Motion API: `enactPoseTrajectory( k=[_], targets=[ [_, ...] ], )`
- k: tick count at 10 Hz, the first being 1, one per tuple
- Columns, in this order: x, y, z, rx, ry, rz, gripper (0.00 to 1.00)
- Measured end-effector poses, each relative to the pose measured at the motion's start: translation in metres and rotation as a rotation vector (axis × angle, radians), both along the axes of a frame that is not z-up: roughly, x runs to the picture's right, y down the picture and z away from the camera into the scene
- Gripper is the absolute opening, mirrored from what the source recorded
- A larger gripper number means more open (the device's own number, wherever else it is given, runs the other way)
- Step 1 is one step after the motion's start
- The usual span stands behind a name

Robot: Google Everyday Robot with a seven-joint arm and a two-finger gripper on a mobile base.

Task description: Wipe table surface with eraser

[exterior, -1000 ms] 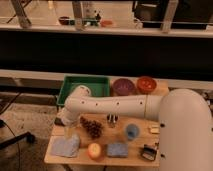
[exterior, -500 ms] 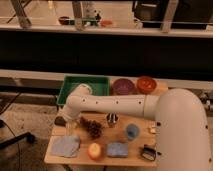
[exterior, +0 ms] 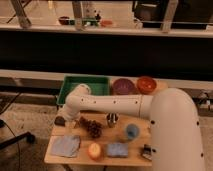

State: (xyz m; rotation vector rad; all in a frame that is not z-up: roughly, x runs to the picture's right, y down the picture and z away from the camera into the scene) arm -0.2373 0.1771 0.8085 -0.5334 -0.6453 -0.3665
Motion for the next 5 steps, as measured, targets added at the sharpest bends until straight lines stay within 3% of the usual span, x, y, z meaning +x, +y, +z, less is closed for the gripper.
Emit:
enactPoseTrajectory(
  k=[5],
  targets=[
    [-0.009, -0.003, 0.016, 0.006, -0.007, -0.002, 0.80]
  ],
)
